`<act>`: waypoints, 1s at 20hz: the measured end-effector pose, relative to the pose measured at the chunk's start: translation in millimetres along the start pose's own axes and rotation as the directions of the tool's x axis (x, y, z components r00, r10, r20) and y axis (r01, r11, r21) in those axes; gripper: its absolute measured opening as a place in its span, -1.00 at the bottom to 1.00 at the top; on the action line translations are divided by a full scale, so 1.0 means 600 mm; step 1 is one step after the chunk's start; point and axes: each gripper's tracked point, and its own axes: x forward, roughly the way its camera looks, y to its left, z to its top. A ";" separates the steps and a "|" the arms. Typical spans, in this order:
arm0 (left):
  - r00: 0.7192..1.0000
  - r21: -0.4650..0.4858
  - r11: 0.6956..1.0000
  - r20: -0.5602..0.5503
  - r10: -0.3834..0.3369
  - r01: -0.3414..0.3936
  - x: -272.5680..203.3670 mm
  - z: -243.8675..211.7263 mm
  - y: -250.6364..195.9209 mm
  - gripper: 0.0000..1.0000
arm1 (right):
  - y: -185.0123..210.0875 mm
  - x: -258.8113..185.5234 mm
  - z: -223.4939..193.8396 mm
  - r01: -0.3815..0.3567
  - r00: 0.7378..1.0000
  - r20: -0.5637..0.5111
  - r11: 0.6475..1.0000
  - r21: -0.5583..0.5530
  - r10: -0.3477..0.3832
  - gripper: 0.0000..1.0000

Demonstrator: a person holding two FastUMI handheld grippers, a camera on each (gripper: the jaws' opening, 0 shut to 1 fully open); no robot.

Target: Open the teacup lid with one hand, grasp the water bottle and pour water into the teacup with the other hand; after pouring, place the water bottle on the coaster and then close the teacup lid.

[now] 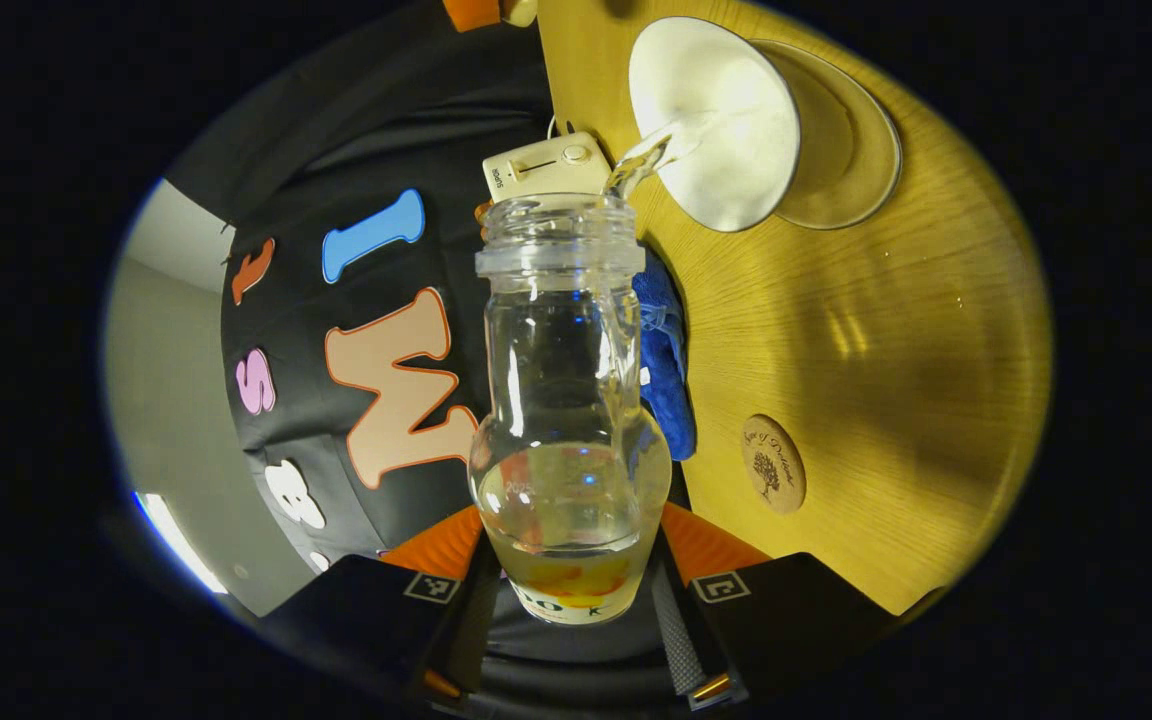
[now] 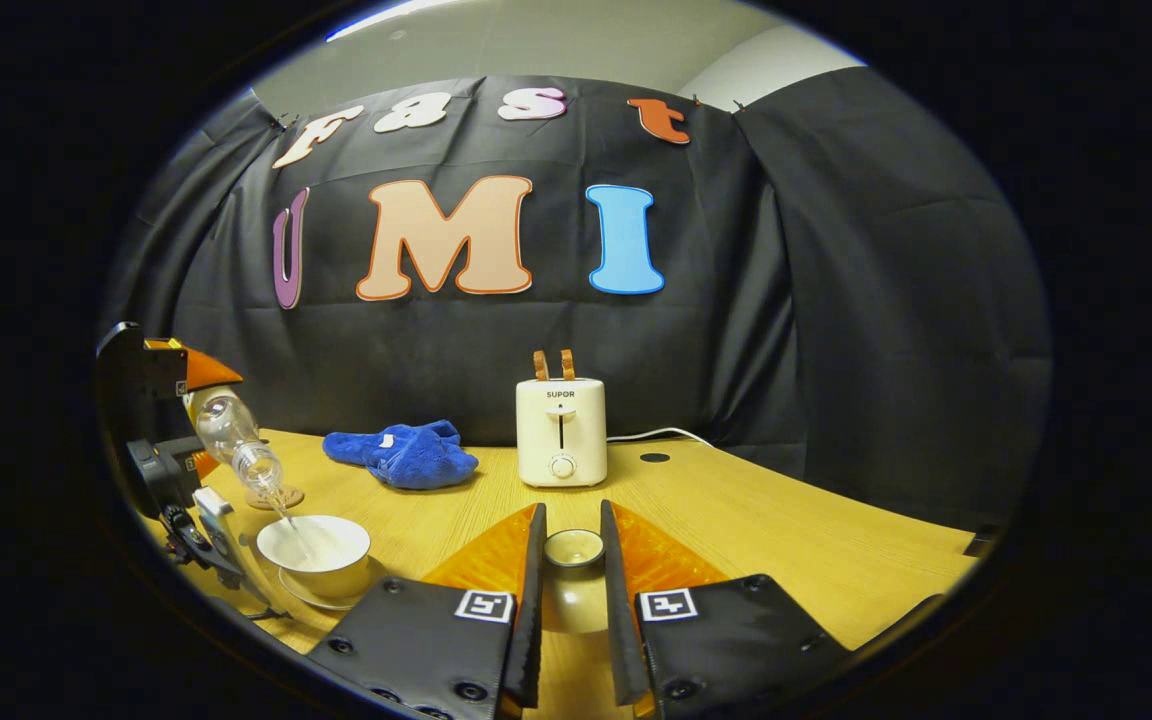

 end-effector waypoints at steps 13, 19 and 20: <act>0.997 0.098 0.992 0.023 0.078 -0.080 -0.001 0.008 0.069 0.37 | -0.001 0.000 0.001 0.005 1.000 -0.001 1.000 0.000 -0.005 -0.36; 0.995 0.118 0.989 0.028 0.091 -0.094 0.002 0.009 0.079 0.36 | -0.001 -0.001 0.001 0.005 1.000 -0.001 1.000 0.000 -0.005 -0.36; 0.995 0.115 0.989 0.030 0.092 -0.095 0.003 0.011 0.078 0.36 | -0.001 0.000 0.001 0.005 1.000 -0.001 1.000 -0.001 -0.005 -0.36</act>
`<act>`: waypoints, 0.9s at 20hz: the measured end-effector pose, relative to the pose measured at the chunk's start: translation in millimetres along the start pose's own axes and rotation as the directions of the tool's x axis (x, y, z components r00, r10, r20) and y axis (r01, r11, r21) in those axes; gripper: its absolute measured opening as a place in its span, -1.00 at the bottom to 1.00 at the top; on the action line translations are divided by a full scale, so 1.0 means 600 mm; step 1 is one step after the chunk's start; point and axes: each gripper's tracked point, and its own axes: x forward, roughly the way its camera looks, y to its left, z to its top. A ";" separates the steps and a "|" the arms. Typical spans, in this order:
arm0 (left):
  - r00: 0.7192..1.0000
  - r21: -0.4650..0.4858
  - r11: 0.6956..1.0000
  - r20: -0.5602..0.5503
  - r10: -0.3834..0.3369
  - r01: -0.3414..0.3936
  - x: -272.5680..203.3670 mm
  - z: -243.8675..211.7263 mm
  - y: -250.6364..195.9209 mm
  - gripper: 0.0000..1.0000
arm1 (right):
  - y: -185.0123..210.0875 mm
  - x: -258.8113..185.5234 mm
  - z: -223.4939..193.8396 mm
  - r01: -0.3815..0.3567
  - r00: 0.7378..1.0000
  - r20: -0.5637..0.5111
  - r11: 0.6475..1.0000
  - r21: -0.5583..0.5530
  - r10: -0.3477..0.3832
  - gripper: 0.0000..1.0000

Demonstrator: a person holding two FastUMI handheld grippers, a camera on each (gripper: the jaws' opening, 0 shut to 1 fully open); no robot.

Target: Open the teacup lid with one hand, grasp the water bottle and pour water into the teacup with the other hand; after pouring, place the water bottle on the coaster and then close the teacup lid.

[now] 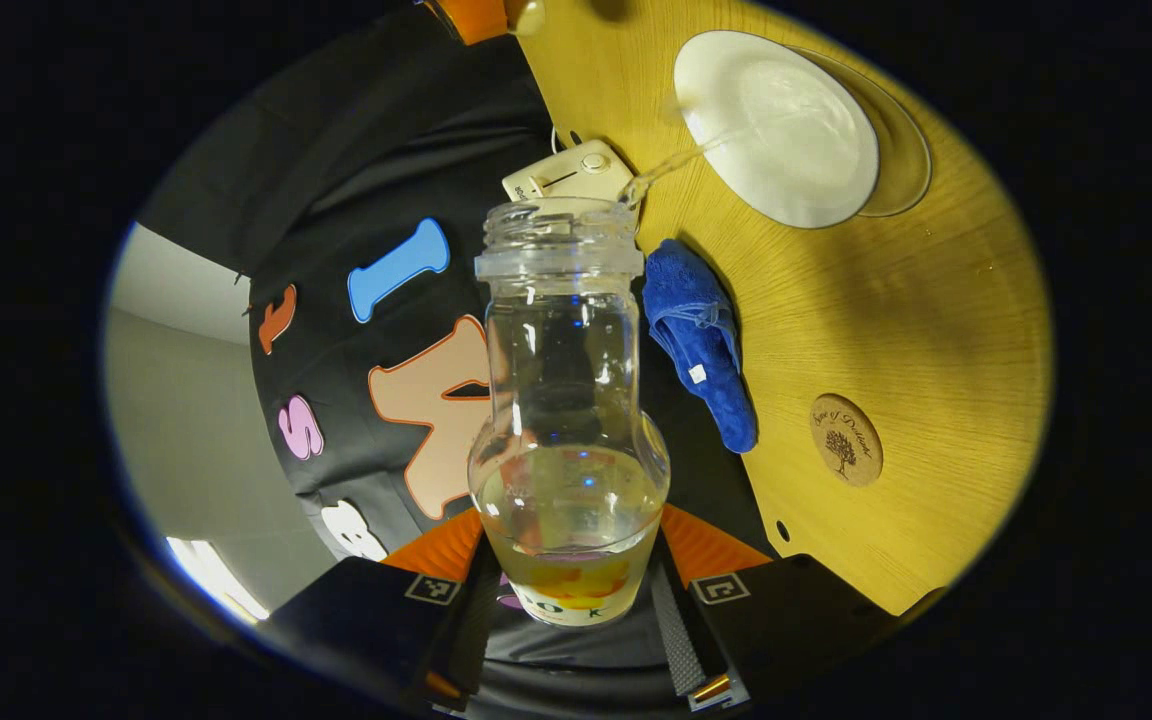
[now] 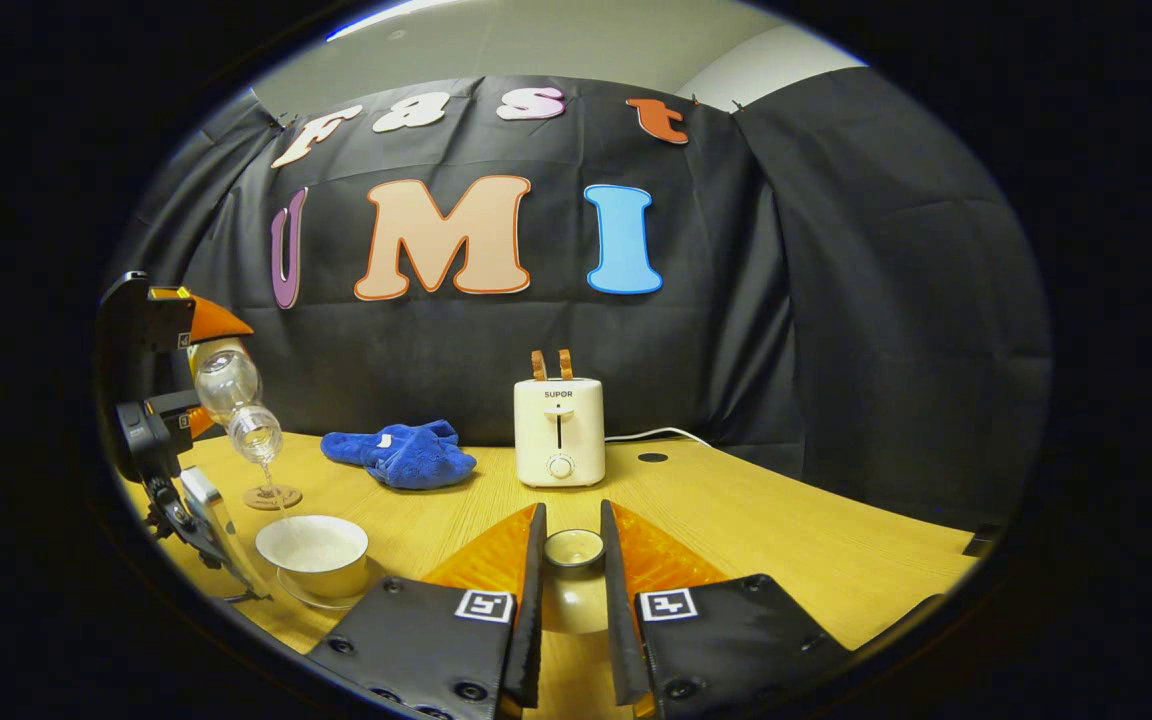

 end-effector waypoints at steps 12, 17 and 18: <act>0.989 -0.244 0.959 0.015 -0.147 0.146 -0.003 0.018 -0.096 0.36 | 0.000 -0.001 0.000 0.000 1.000 0.001 1.000 0.000 0.000 -0.36; 0.963 -0.536 0.806 0.058 -0.262 0.251 -0.009 0.033 -0.145 0.35 | 0.000 0.000 0.001 0.000 1.000 0.001 1.000 0.001 0.000 -0.36; 0.953 -0.623 0.732 0.078 -0.292 0.275 -0.016 0.038 -0.155 0.36 | 0.000 -0.001 0.000 0.000 1.000 0.001 1.000 0.001 0.000 -0.36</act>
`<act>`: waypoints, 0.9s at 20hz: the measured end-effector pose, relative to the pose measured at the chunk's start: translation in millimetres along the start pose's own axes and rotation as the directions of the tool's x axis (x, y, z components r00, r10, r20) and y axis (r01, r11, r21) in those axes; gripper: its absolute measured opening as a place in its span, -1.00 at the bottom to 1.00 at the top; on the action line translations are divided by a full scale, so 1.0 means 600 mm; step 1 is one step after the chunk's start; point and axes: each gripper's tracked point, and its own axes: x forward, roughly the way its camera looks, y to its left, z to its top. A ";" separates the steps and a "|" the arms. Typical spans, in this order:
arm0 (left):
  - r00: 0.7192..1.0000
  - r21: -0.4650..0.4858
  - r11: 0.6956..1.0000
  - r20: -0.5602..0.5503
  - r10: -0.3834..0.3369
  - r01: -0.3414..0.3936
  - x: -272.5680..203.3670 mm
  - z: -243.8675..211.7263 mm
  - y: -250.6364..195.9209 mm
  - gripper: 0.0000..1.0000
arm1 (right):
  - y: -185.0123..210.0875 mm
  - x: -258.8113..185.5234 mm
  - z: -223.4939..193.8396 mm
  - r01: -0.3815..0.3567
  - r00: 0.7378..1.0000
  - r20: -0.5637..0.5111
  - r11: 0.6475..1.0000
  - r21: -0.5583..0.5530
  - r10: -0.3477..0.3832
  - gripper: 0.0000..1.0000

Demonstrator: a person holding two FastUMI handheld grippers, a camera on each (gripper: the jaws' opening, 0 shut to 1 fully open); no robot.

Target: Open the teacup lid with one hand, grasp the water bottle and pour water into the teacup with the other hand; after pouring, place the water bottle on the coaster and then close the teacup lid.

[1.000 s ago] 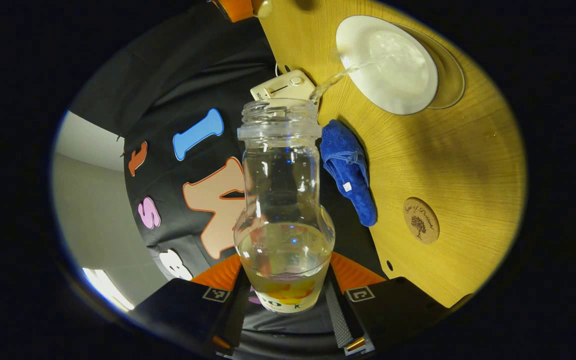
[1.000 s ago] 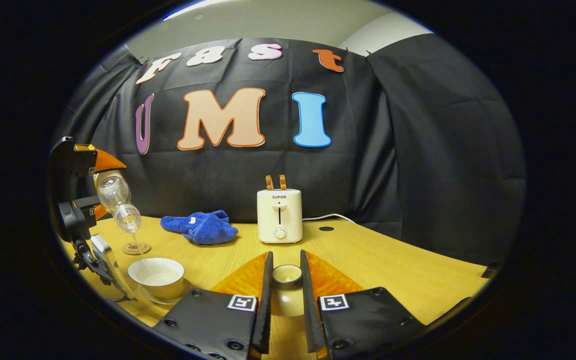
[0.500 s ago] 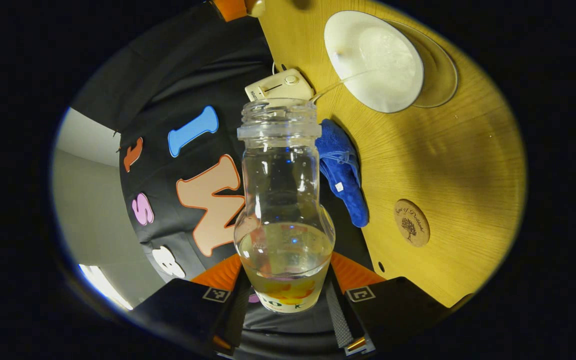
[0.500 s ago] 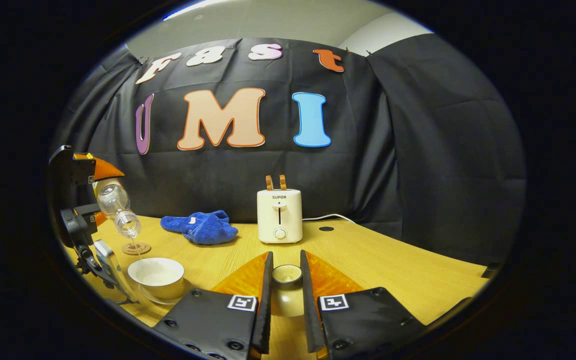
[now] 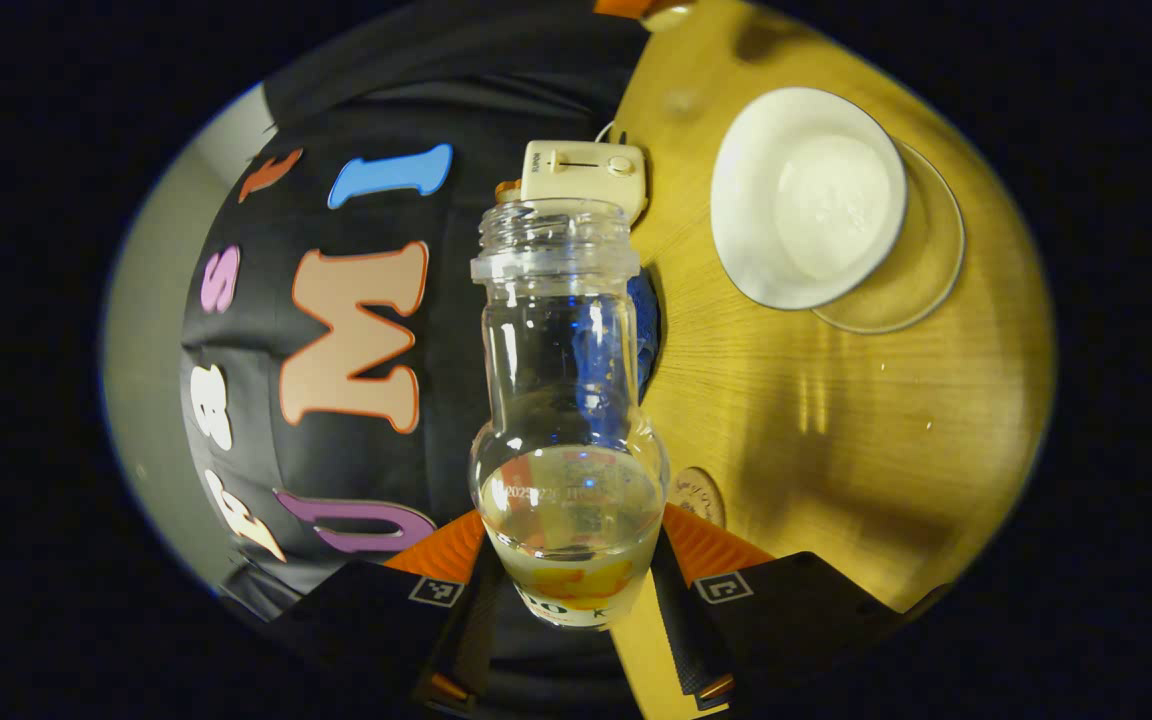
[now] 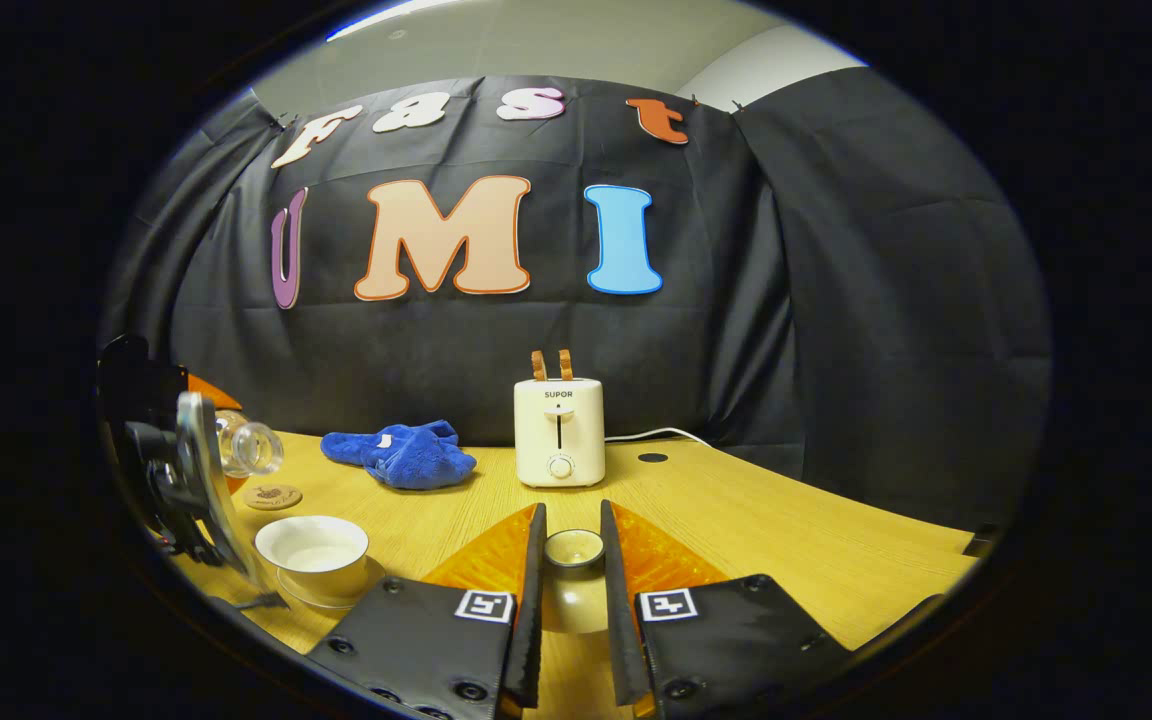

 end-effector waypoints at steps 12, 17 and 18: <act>0.992 -0.778 0.616 0.074 -0.105 0.123 0.030 -0.038 0.027 0.36 | 0.000 0.000 -0.001 0.000 1.000 0.001 1.000 0.000 0.000 -0.36; 0.991 -0.881 0.455 0.092 -0.101 0.128 0.060 -0.058 0.033 0.36 | -0.002 0.001 0.001 0.007 1.000 0.002 1.000 0.000 -0.007 -0.36; 0.991 -0.893 0.432 0.096 -0.089 0.125 0.069 -0.057 0.035 0.36 | -0.002 0.000 0.000 0.007 1.000 0.002 1.000 -0.001 -0.007 -0.36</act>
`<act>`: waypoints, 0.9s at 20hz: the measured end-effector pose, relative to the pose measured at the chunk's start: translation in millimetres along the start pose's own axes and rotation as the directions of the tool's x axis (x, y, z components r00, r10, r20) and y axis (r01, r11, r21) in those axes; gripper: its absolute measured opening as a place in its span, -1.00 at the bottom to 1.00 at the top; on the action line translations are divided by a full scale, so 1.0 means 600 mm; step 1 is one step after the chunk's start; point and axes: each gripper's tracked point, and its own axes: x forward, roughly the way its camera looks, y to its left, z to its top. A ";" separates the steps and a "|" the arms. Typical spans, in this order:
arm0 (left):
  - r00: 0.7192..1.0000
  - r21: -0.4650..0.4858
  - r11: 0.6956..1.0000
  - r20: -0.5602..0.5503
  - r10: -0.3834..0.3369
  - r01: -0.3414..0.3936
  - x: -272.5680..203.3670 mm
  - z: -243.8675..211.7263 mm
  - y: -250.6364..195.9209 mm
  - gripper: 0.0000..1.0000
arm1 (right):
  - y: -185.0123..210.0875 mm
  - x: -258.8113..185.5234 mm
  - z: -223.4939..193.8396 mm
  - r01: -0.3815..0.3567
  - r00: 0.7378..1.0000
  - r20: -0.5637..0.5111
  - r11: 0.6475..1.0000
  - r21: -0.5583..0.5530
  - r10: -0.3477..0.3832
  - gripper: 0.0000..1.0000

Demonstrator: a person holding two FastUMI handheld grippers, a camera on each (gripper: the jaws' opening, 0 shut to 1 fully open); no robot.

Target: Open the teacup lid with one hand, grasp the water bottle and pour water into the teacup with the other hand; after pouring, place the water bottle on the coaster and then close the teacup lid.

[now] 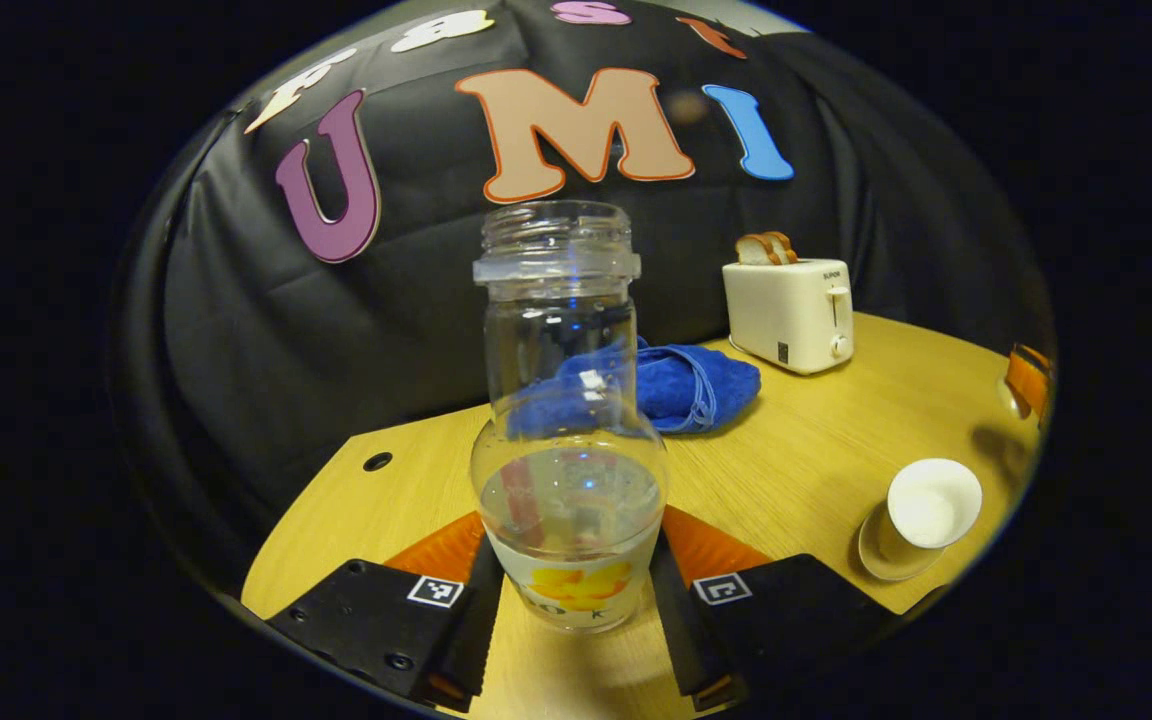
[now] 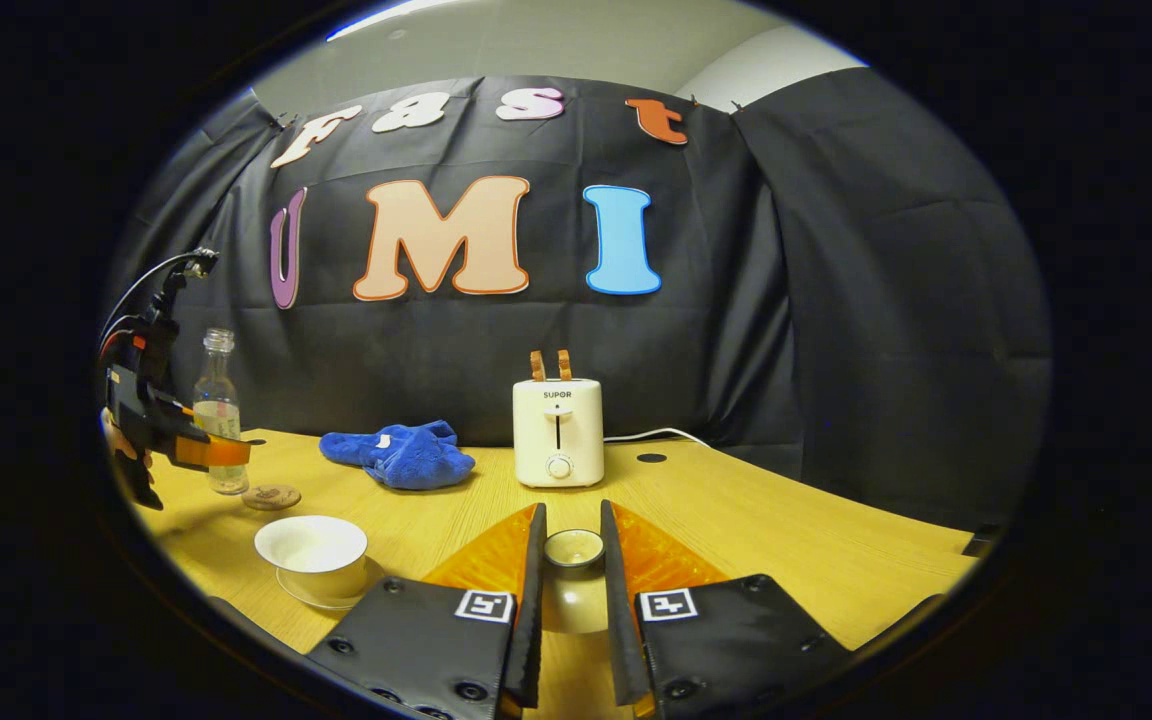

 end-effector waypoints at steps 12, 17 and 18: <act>1.000 -0.171 0.985 0.006 0.013 -0.011 0.072 -0.020 0.022 0.38 | -0.005 0.000 0.000 0.012 1.000 0.001 1.000 -0.001 -0.012 -0.36; 1.000 -0.173 0.985 -0.021 0.001 -0.004 0.079 -0.034 0.021 0.40 | -0.005 0.000 0.002 0.015 1.000 0.001 1.000 -0.001 -0.015 -0.36; 1.000 -0.173 0.985 -0.016 0.000 -0.003 0.080 -0.033 0.021 0.41 | -0.005 0.000 0.001 0.016 1.000 0.001 1.000 -0.001 -0.016 -0.36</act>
